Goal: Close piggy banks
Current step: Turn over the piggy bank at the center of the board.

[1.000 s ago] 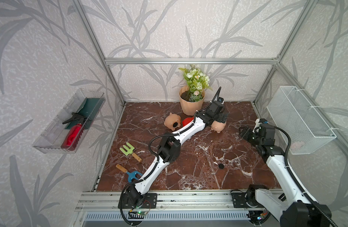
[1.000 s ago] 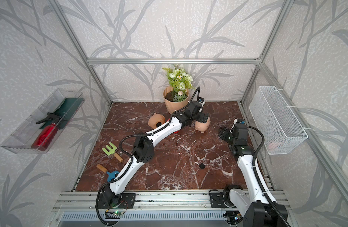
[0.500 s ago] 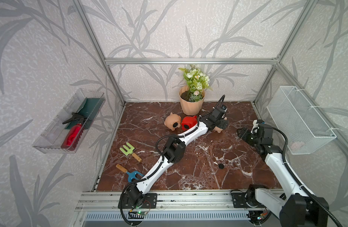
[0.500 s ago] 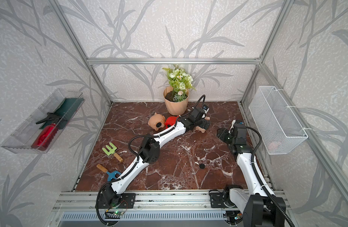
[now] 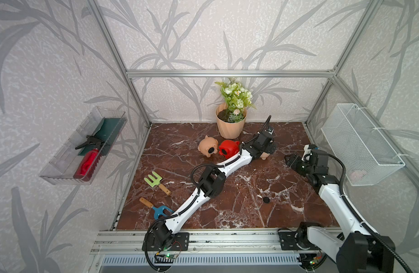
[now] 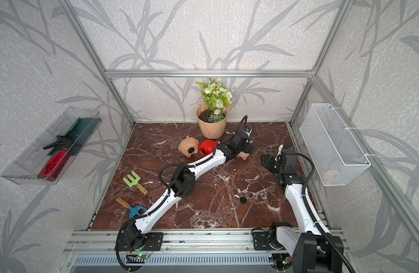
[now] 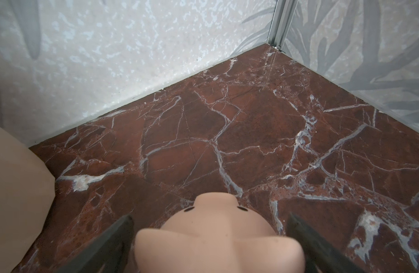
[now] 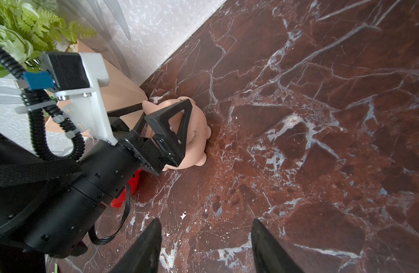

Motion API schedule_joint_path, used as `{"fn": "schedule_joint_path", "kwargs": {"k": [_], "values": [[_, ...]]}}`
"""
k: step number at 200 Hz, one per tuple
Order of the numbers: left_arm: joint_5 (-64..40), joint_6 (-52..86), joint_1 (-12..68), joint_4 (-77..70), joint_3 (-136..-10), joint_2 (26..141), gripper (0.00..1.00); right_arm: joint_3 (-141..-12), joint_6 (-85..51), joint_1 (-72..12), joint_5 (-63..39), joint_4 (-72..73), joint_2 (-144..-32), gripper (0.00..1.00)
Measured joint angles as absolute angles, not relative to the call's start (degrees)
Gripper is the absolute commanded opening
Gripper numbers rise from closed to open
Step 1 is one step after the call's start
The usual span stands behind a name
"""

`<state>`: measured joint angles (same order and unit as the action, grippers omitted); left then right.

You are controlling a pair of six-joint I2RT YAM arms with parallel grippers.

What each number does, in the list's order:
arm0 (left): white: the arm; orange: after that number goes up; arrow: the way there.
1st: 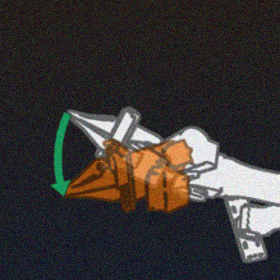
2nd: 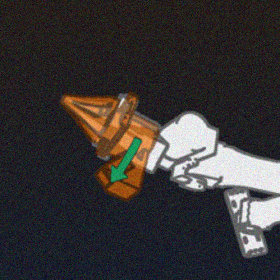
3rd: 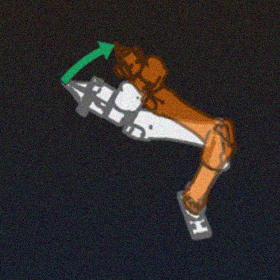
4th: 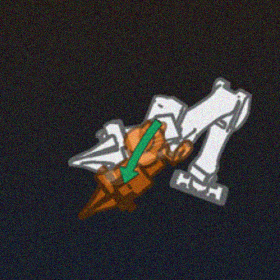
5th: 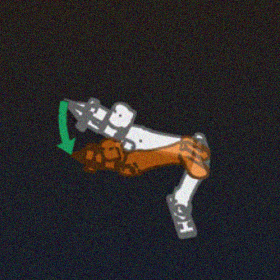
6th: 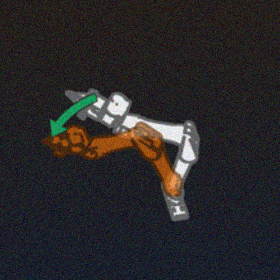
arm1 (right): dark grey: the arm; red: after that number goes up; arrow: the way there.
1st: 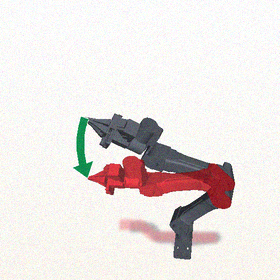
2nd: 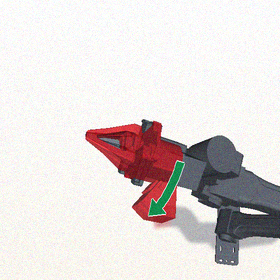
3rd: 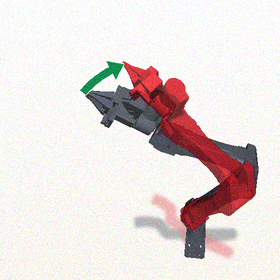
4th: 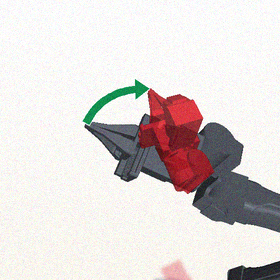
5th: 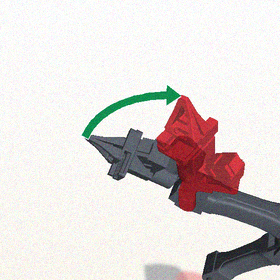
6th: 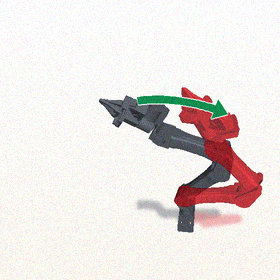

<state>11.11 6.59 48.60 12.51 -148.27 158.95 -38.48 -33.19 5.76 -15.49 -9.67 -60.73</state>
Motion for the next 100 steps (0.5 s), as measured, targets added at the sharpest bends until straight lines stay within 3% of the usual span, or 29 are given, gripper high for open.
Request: {"fn": "schedule_joint_path", "kwargs": {"k": [40, 100], "values": [[10.4, 6.5, 48.6, 12.3, -148.4, 159.0, 0.8, -38.5, -33.2, 6.0, -15.6, -9.4, -60.7, 0.6], [8.7, 6.2, 48.5, 9.2, -143.5, 156.8, 0.77, -38.5, -33.2, 6.0, -16.4, -9.3, -60.8, 0.59]]}}
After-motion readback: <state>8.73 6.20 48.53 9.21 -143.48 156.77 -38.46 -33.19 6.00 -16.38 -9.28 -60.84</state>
